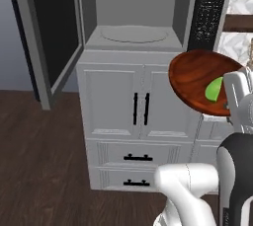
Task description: Pick the lemon wedge from the sink and place it in the bowl. Then pick the bowl and place it in the microwave. Then close the microwave door and press the start button.
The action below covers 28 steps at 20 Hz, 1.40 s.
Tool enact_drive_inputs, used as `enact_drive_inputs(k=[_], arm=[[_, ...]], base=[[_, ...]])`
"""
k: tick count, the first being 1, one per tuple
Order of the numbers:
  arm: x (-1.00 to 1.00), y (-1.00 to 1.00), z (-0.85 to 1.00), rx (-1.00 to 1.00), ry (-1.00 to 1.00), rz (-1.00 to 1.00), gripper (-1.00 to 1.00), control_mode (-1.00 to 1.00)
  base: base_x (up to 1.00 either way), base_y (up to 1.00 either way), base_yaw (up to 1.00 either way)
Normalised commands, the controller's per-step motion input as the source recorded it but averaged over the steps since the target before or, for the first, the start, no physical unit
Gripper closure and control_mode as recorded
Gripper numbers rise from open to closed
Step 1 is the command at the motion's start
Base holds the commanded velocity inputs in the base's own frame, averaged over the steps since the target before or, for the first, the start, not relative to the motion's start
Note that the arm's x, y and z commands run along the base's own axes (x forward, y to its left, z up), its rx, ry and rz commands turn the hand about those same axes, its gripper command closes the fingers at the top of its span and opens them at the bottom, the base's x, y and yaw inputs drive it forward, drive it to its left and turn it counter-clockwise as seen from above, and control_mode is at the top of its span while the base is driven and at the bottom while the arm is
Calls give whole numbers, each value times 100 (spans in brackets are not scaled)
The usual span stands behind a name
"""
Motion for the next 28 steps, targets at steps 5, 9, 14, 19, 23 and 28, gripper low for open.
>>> enact_drive_inputs(k=[5,9,14,19,23,28], arm=[[0,0,0,0,0,0,100,100],[0,0,0,0,0,0,100,100],[0,0,0,0,0,0,100,100],[0,0,0,0,0,0,100,100],[0,0,0,0,0,0,100,100],[0,0,0,0,0,0,100,100]], base=[[58,-2,25],[24,0,28],[17,0,26],[27,-2,23],[11,-15,19],[30,-23,11]])
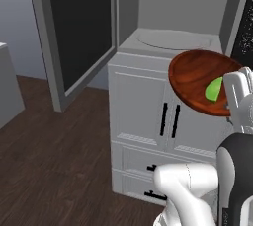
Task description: Pick the lemon wedge from the sink and place it in the bowl. Then pick the bowl and place it in the microwave. Then close the microwave door and press the start button.
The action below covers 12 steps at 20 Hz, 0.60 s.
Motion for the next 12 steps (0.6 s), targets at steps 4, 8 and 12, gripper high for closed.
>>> enact_drive_inputs(k=[4,8,12], arm=[[0,0,0,0,0,0,100,100],[0,0,0,0,0,0,100,100],[6,-6,15,1,0,1,100,-100]], base=[[30,-31,11],[25,-20,9],[0,0,1]])
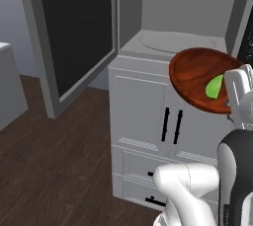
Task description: Pick the lemon wedge from the sink and place it in the bowl. Then pick the bowl and place it in the microwave. Then close the microwave door and press the start button.
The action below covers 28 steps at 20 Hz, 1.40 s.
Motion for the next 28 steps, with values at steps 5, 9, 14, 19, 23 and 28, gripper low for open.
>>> enact_drive_inputs(k=[5,9,14,19,23,28], arm=[[0,-32,35,4,-10,0,100,-100],[13,-18,25,1,-10,-2,100,-100],[49,-10,22,0,0,-4,100,-100],[55,-5,12,0,1,-1,100,-100],[57,-15,0,0,0,0,100,-100],[64,-18,0,0,0,0,100,-100]], base=[[0,0,0],[0,0,0],[0,0,0],[0,0,0],[0,0,0],[0,0,0]])
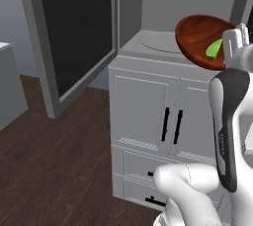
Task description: Pick the lemon wedge from the sink and place it in the bowl. Then pick the bowl and place it in the microwave. Then close the microwave door and press the start button.
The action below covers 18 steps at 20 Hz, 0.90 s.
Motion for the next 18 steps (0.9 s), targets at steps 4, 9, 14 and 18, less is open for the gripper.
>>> enact_drive_inputs(k=[4,9,14,18], arm=[[66,-17,0,0,0,0,100,-100],[62,-19,0,0,1,-1,100,-100],[57,-24,0,0,8,0,100,-100],[66,-17,0,0,8,0,100,-100]], base=[[0,0,0],[0,0,0],[0,0,0],[0,0,0]])
